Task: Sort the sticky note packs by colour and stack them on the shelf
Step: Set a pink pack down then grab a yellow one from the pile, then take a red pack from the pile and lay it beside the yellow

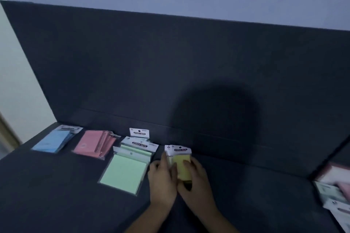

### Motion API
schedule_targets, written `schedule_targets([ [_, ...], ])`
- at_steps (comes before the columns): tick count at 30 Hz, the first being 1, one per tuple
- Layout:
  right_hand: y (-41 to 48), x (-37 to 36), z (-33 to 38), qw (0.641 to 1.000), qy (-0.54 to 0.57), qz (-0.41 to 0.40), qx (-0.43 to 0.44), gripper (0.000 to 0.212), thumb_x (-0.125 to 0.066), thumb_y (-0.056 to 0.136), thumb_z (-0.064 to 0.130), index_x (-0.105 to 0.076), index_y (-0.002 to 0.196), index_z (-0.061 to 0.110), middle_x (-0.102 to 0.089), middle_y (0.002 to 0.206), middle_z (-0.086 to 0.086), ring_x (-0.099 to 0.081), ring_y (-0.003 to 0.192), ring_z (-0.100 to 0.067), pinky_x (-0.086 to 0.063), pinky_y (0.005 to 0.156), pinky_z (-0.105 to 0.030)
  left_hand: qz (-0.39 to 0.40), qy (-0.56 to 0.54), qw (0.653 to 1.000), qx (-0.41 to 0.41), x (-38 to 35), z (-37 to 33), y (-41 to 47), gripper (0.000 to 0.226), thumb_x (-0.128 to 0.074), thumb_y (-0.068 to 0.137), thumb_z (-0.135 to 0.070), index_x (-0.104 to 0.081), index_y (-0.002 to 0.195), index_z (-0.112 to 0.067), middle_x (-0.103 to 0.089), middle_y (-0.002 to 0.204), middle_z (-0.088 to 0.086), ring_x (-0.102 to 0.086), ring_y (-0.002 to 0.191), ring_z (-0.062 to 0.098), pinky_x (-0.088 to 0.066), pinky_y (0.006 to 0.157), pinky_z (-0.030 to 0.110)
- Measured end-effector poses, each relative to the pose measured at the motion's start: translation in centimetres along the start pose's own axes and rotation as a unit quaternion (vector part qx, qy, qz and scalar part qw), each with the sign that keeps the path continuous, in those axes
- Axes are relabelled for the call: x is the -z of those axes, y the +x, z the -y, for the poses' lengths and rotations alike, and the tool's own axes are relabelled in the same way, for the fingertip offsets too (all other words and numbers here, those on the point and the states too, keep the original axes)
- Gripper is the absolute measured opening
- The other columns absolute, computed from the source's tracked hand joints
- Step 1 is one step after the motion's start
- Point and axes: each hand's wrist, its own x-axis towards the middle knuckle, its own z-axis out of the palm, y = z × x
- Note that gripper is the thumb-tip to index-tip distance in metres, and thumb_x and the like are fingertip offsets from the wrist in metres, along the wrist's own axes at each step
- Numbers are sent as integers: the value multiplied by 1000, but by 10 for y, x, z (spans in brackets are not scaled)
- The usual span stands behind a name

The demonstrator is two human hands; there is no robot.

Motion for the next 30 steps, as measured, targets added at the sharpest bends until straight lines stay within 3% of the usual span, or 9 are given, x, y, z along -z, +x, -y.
schedule_targets([
  [4,5,-2,-1,998,-48,-29,12,55,-57,88,28,-41,140,19,-21,152,9,-24,130,-7,-4,97,4,57,-46,997,-26,1,-1,10,56,-46,95,-17,-25,147,-16,-46,102,6,-39,95,13,-30,79,18],
  [7,5,-7,1,998,-49,-44,20,57,-59,87,28,-42,139,16,-22,148,9,-19,123,0,-4,96,6,72,-47,995,-58,2,2,13,60,-55,87,-7,-32,142,-5,-44,135,11,-41,118,22,-30,99,26],
  [8,6,-9,2,997,-49,-54,15,56,-60,87,27,-42,139,15,-24,147,8,-21,123,0,-6,97,6,70,-51,994,-74,2,3,14,58,-59,83,-5,-38,137,-3,-43,137,11,-40,123,24,-29,103,29],
  [13,6,-13,1,993,-67,-95,-13,53,-61,86,25,-46,135,13,-29,145,3,-33,124,-9,-17,98,-2,70,-89,988,-106,0,7,19,41,-66,72,2,-54,111,-4,-52,110,5,-51,105,25,-37,90,29],
  [18,-2,-17,2,994,-14,-101,-27,57,-64,84,25,-43,137,15,-19,146,6,-29,132,-10,-25,106,-11,78,-54,989,-110,-1,15,17,34,-66,73,4,-59,106,0,-59,115,12,-49,101,28,-32,86,28],
  [23,-29,-8,-4,994,9,-88,-68,66,-62,85,38,-32,142,20,-2,153,7,-12,141,-4,-12,112,-11,50,28,995,-82,7,15,15,37,-69,73,-2,-61,109,0,-55,129,15,-45,113,39,-31,94,42],
  [26,-53,22,-18,989,12,-121,-89,54,-59,89,33,-39,137,18,-15,148,10,-20,136,1,-11,107,-3,30,43,993,-103,8,-11,-1,43,-55,75,-20,-57,115,-4,-47,137,13,-36,124,38,-25,100,49],
  [30,-99,76,-45,974,-2,-183,-134,36,-57,91,19,-50,126,13,-38,133,2,-36,129,-6,-22,110,-13,88,-19,972,-218,-13,-58,-44,36,-49,80,-20,-58,112,-5,-55,124,12,-45,117,36,-30,97,45],
])
